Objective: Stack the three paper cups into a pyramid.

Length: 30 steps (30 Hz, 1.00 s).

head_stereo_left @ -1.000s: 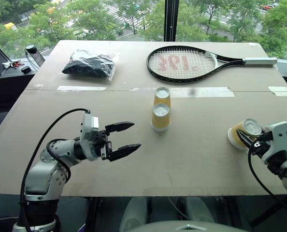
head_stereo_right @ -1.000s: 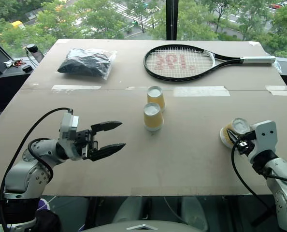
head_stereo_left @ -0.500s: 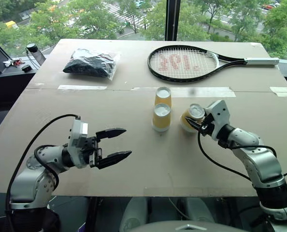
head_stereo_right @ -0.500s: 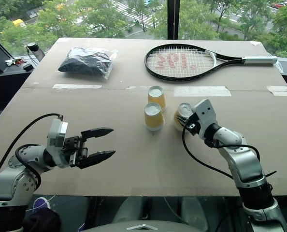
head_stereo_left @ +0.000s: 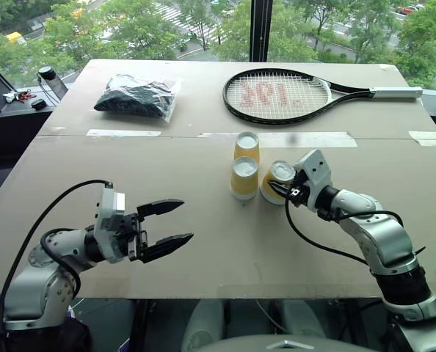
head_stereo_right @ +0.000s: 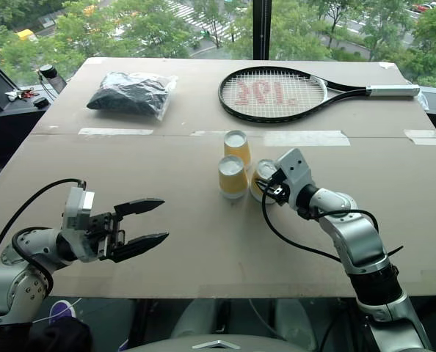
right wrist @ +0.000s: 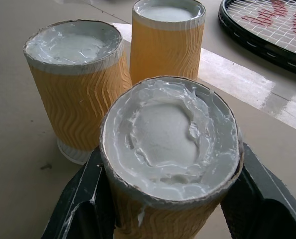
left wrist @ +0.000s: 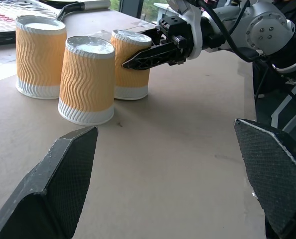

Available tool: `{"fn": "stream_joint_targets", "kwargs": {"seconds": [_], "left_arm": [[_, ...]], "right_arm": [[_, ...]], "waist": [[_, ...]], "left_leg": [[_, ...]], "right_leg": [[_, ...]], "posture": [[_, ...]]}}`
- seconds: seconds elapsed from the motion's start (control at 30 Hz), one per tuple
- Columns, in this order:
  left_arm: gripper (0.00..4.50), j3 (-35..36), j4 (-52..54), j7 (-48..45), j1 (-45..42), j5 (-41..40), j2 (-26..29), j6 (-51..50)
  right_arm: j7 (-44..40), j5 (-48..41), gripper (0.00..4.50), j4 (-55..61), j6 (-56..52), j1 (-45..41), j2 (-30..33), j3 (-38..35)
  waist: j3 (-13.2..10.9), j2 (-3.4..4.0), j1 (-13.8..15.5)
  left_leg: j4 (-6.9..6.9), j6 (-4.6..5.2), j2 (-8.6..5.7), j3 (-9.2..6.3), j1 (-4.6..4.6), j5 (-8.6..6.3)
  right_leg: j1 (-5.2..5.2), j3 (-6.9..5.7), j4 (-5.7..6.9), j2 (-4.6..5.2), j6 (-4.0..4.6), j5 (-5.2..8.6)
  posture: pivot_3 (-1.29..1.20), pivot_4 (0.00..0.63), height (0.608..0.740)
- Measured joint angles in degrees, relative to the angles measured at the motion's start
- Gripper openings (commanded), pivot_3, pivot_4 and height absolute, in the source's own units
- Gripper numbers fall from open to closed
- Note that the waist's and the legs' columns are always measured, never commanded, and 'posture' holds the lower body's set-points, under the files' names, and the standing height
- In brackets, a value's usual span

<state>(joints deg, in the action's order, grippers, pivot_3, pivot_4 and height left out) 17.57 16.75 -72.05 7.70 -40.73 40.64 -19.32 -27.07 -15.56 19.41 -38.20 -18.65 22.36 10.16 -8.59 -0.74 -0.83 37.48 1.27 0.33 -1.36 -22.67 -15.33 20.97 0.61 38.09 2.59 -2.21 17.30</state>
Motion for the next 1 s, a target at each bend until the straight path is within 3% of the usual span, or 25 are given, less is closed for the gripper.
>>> {"fn": "stream_joint_targets", "kwargs": {"seconds": [0.27, 0.3, 0.4, 0.73, 0.83, 1.0], "left_arm": [[4.50, -0.07, 0.05, 0.62, 0.09, 0.01, -0.03, 0.05], [4.50, -0.09, 0.05, 0.64, 0.01, 0.00, -0.03, 0.05], [4.50, -0.12, 0.05, 0.64, -0.32, 0.01, -0.03, 0.09], [4.50, -0.20, -0.02, 0.64, -0.71, 0.06, -0.29, 0.33], [4.50, -0.21, -0.12, 0.81, -0.61, 0.10, -0.66, 0.82], [4.50, -0.49, -0.11, 1.07, -0.11, 0.11, -1.40, 1.16]], "right_arm": [[1.16, 1.09, 2.00, 0.96, -1.74, -0.21, -0.84, 0.44], [1.22, 1.32, 3.02, 1.08, -1.77, -0.21, -0.86, 0.62], [1.19, 1.58, 4.36, 1.22, -2.18, -0.27, -0.99, 1.32], [-2.81, -1.62, 4.36, 6.46, -4.77, -1.31, 3.31, -0.35], [-6.42, -6.29, 4.36, 9.68, -7.90, -5.38, 7.21, -4.98], [-6.74, -10.05, 4.36, 6.49, -10.79, -13.74, 6.29, -8.11]], "waist": [[0.00, 0.00, -0.01], [0.00, 0.00, -0.01], [0.00, 0.00, -0.02], [-0.03, 0.04, 0.00], [-0.03, 0.03, -0.05], [-0.03, 0.02, -0.21]], "left_leg": [[0.00, 0.00, 0.00, 0.00, 0.00, 0.00], [0.00, 0.00, 0.00, 0.00, 0.00, 0.00], [0.00, 0.00, 0.00, 0.00, 0.00, 0.00], [-0.01, 0.01, 0.00, 0.02, -0.01, 0.00], [-0.01, 0.01, 0.00, 0.00, -0.02, -0.01], [-0.06, 0.01, 0.00, 0.01, -0.02, 0.00]], "right_leg": [[0.00, 0.00, 0.00, 0.00, 0.00, 0.00], [0.00, 0.00, 0.00, 0.00, 0.00, 0.00], [0.02, 0.00, 0.01, 0.00, 0.00, 0.00], [0.03, 0.01, 0.00, 0.02, 0.00, 0.00], [0.03, 0.00, 0.00, 0.03, 0.00, 0.00], [0.11, 0.03, 0.03, 0.02, 0.01, 0.00]], "posture": [[0.00, 0.150, 0.740], [0.00, 0.150, 0.740], [0.00, 0.150, 0.740], [0.00, 0.150, 0.740], [0.00, 0.150, 0.740], [0.00, 0.150, 0.740]]}}
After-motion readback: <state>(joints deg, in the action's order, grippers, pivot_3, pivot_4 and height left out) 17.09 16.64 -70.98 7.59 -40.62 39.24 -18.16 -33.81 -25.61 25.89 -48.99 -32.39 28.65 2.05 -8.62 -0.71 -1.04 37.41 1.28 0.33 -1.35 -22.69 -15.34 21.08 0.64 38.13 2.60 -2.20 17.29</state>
